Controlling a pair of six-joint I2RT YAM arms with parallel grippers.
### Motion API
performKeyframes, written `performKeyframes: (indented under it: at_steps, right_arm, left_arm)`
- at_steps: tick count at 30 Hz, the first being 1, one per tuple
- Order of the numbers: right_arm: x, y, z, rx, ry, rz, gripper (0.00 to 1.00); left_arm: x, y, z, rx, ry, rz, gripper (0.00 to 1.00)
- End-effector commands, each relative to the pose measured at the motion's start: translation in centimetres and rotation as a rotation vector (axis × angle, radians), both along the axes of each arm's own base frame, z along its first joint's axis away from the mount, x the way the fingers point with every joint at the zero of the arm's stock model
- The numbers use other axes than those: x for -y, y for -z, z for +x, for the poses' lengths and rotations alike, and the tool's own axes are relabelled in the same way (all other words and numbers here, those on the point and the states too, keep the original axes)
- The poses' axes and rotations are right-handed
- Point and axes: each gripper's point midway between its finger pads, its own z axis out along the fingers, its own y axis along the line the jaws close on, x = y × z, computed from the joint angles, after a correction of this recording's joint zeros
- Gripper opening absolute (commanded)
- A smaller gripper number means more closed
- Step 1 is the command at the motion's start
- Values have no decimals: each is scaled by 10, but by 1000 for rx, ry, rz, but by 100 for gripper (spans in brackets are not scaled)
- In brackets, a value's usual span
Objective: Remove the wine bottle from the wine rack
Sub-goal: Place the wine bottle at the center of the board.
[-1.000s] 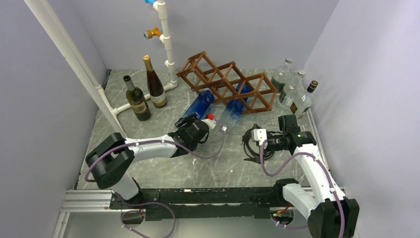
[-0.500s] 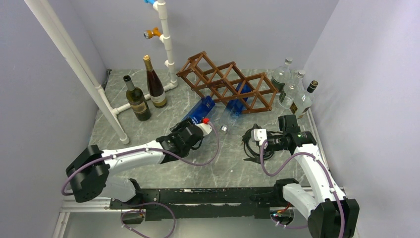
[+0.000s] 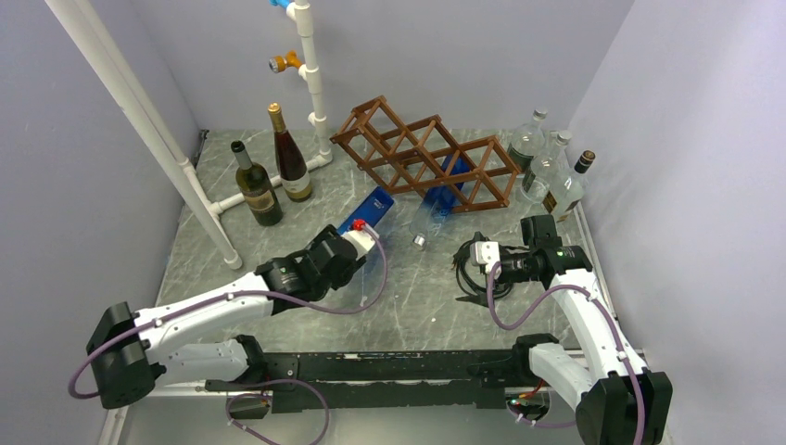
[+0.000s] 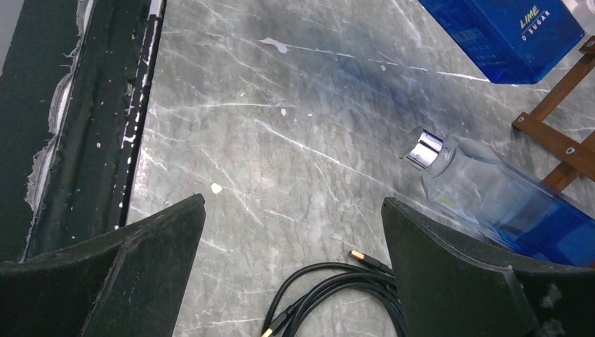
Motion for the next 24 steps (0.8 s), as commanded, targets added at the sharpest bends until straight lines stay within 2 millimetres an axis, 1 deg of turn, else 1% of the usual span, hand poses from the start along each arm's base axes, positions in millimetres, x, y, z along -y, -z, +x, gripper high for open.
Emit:
performKeyframes:
  at_steps: [1,7,14,19,24]
  right_arm:
    - [-5,-17,1,53,-33,47,100]
    - [-6,-22,2,63,-46,55,100]
    - [-12,-36,4,84,-94,58,100]
    - [-26,-40,4,75,-169,20,100]
    - [-46,-44,3,50,-236,-8,100]
  left_arm:
    - [17,-51,-2,59,-45,-302,0]
    - [21,-62,-22,-29,-6,-375,0]
    - [29,-75,-51,-127,101,-473,0]
    - [30,-81,-68,-175,163,-512,0]
    - [41,-81,-85,-230,269,-544,0]
